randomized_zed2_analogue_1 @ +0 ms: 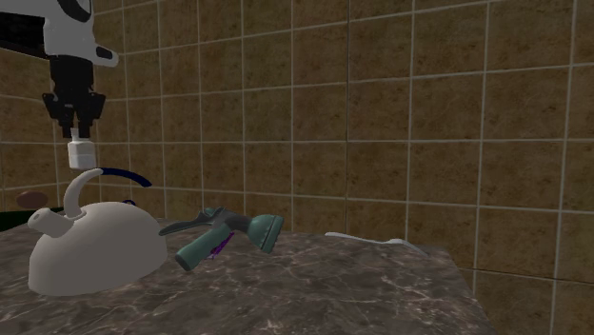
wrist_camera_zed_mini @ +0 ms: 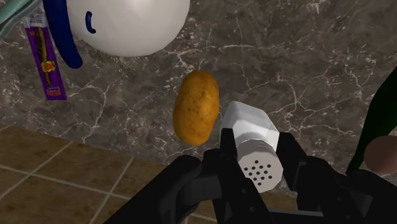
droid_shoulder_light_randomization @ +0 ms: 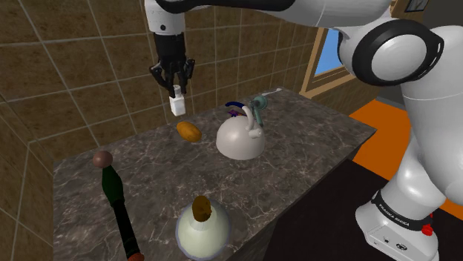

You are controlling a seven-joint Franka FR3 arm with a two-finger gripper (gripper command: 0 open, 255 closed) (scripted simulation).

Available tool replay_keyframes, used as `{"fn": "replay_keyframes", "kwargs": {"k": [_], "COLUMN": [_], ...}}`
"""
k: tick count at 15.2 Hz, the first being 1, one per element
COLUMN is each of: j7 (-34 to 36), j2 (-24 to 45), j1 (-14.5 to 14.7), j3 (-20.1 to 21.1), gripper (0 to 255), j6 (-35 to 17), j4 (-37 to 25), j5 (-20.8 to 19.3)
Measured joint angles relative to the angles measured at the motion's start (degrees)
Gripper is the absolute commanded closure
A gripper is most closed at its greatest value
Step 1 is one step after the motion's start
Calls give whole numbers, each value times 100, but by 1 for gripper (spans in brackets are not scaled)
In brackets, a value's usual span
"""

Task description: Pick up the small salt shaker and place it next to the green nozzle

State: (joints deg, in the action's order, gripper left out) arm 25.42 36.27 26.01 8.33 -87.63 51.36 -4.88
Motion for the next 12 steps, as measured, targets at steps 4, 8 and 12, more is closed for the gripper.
{"fn": "replay_keyframes", "kwargs": {"k": [4,8,12], "j7": [123,137,153], "j2": [243,58,-34], "j1": [122,73,47], "j3": [9,17,21], "gripper": [255,255,255], "j6": [-53,-467,-834], "j4": [-173,428,889], "j5": [-29,-12,-6]}}
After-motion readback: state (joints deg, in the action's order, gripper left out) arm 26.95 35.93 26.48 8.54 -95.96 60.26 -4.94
